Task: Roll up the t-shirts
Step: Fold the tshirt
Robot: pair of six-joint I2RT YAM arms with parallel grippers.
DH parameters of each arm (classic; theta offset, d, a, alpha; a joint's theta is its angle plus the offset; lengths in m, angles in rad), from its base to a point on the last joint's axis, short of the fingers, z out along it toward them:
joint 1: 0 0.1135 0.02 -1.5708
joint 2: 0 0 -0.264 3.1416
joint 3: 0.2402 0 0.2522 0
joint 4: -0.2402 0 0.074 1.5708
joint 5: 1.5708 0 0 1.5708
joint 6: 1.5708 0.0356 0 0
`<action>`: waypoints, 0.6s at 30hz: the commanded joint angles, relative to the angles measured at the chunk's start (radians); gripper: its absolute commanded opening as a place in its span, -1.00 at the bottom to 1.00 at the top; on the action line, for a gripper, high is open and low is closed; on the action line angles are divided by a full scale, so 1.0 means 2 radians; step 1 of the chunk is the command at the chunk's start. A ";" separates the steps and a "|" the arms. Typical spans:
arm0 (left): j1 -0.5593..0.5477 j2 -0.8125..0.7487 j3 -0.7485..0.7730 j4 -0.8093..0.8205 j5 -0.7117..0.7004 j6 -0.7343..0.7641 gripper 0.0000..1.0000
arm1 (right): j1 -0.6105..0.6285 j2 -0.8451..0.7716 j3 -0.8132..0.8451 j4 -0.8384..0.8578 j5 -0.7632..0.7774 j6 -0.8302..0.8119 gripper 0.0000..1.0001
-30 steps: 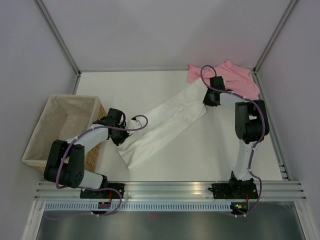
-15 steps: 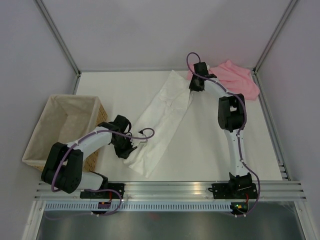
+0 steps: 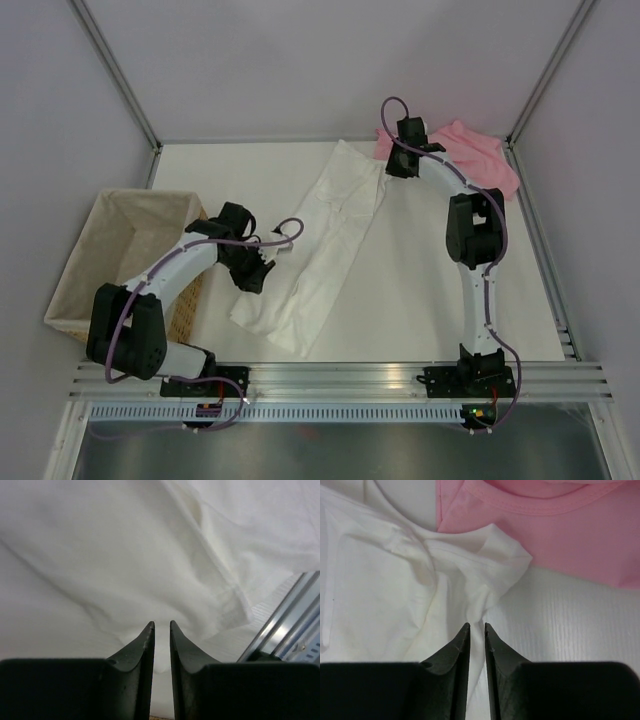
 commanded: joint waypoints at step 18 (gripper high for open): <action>-0.026 0.070 -0.124 0.137 -0.107 -0.014 -0.50 | -0.031 0.114 0.064 0.062 -0.095 0.122 -0.52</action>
